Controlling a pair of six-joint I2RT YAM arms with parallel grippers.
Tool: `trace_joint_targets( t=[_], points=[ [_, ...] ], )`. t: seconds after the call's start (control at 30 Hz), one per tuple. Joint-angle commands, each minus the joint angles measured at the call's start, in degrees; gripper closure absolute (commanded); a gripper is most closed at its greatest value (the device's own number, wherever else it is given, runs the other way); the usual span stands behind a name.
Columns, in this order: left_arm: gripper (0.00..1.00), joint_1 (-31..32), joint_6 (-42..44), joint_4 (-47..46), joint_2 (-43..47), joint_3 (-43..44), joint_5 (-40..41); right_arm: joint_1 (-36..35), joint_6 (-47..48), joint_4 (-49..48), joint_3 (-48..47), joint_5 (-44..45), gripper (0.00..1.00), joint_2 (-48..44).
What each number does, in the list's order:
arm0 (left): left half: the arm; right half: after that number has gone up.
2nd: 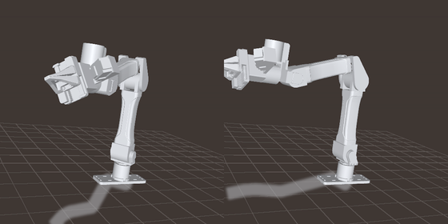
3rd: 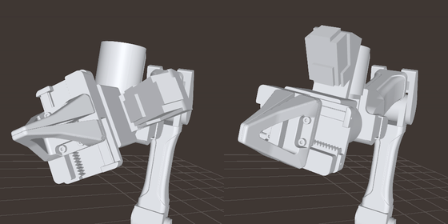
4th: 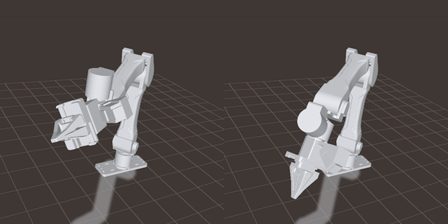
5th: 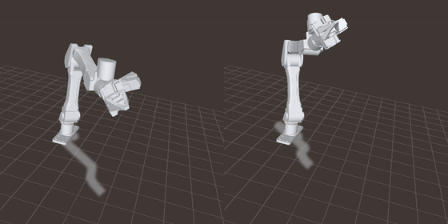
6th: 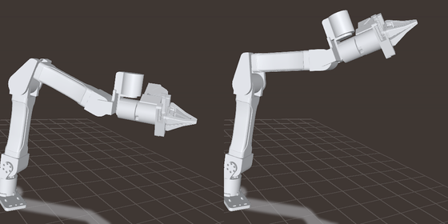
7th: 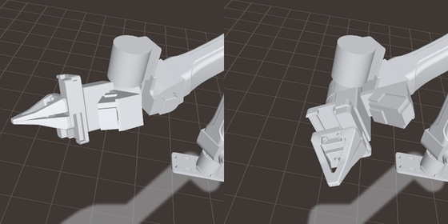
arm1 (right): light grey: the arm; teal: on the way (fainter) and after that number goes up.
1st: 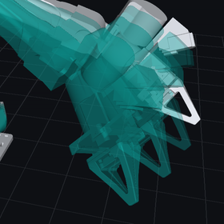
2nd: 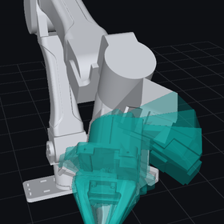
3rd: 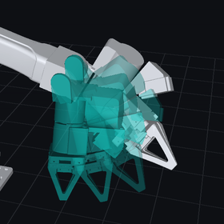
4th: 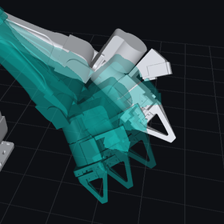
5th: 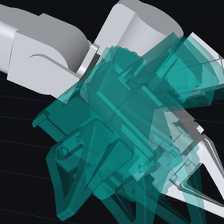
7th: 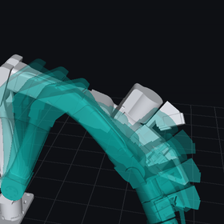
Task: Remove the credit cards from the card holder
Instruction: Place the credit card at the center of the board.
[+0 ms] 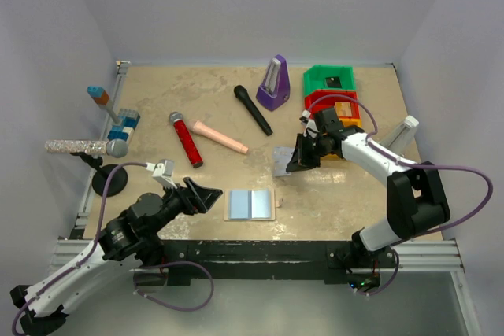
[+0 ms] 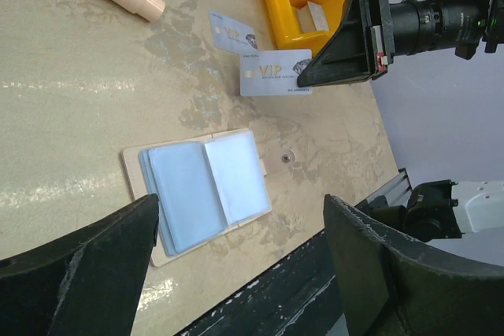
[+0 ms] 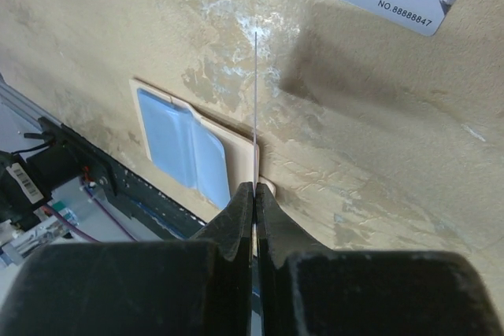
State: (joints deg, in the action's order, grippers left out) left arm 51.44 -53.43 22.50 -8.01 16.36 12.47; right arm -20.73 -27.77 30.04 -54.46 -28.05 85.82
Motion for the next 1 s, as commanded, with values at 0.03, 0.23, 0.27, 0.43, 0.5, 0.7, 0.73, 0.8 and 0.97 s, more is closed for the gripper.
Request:
trace_joint_targets(
  t=[0.03, 0.23, 0.27, 0.43, 0.5, 0.7, 0.73, 0.8, 0.97],
  points=[
    [0.11, 0.1, 0.1, 1.0, 0.7, -0.7, 0.5, 1.2, 1.7, -0.4, -2.1, -3.0, 1.0, 2.2],
    [0.1, 0.1, 0.2, -0.4, -0.5, -1.2, 0.2, 1.7, 1.6, -1.1, -2.5, -3.9, 1.0, 4.5],
    [0.1, 0.1, 0.1, -0.6, -0.9, -1.3, 0.1, 1.6, 1.5, -1.2, -2.7, -4.2, 1.0, 4.8],
    [0.1, 0.1, -0.2, -1.8, -1.9, -2.0, -0.3, 1.8, 1.5, -1.3, -3.9, -4.6, 1.0, 7.1],
    [0.1, 0.1, -0.2, -1.9, -2.4, -2.0, -0.3, 1.9, 1.7, -1.1, -4.3, -4.7, 1.0, 8.0],
    [0.1, 0.1, -0.3, -1.8, -2.7, -2.2, -0.1, 2.4, 1.8, -1.5, -4.9, -4.6, 0.94, 10.0],
    [0.1, 0.1, -0.4, -1.8, -2.7, -2.3, 0.0, 2.6, 1.8, -1.5, -4.9, -4.6, 0.93, 10.2],
    [0.1, 0.1, -0.4, -2.0, -2.8, -2.5, 0.0, 2.9, 1.9, -1.7, -4.7, -4.6, 0.88, 10.3],
    [0.1, 0.1, -0.4, -2.7, -3.8, -2.6, 0.0, 3.7, 2.1, -1.8, -4.5, -4.6, 0.8, 10.2]
  ],
)
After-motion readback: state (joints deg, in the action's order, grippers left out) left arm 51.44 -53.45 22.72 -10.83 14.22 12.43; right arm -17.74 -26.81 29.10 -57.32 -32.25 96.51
